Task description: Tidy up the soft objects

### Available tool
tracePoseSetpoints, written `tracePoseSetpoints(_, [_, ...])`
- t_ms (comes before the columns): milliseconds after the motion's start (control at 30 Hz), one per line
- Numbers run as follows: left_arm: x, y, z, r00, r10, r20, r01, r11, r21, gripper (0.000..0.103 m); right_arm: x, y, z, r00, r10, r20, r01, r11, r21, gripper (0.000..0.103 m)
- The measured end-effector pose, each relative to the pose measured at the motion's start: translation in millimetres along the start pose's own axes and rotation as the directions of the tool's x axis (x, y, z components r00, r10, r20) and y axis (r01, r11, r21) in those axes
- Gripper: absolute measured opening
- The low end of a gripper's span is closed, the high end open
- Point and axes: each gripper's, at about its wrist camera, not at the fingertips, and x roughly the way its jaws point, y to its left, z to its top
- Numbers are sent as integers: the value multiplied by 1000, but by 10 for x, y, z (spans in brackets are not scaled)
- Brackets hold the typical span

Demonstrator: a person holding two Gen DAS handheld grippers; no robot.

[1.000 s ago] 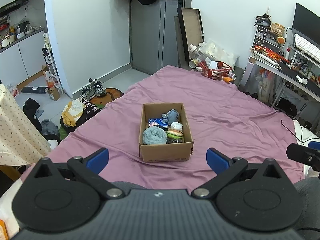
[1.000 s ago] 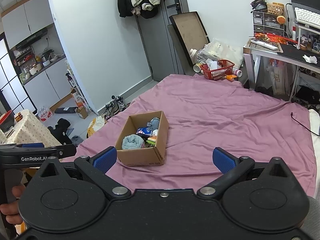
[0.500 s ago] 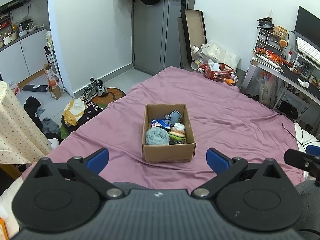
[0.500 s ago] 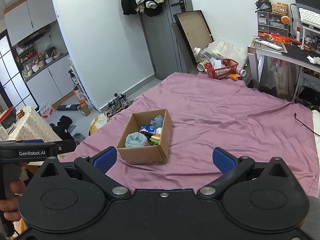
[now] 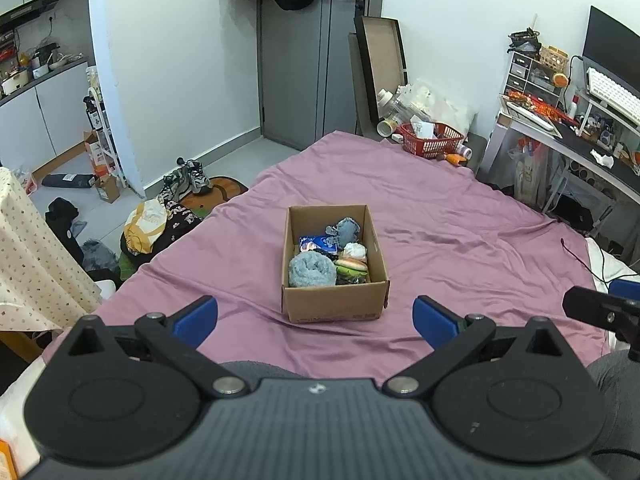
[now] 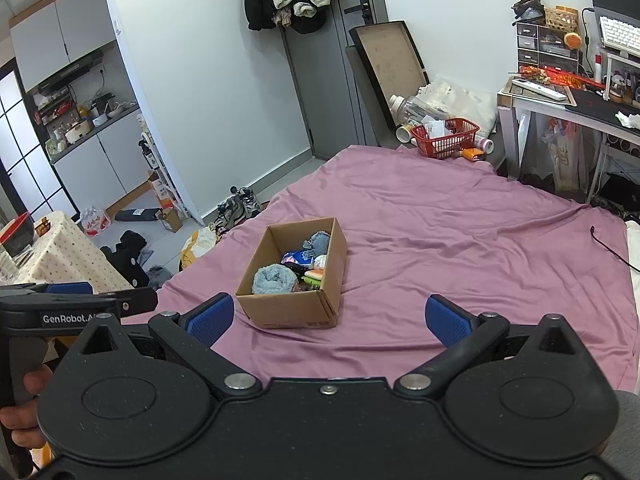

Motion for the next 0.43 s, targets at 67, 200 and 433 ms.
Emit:
tracePoseSetpoints(67, [10,-7,-14,1000,-6,-4,6,1000,3,103,1,-6,5,1000,2,1,-2,1000,1,103])
tracePoseSetpoints(200, [29,16,-32,1000,-15,-4,15,1000,-10,103,54,-41,-14,1000,16,-4,-16,1000,18,103])
tracePoseSetpoints(433, [231,32,-66,999,-15,-46,14,1000,-10,103,195,-91,-67,1000,10,-24,-9,999,47,103])
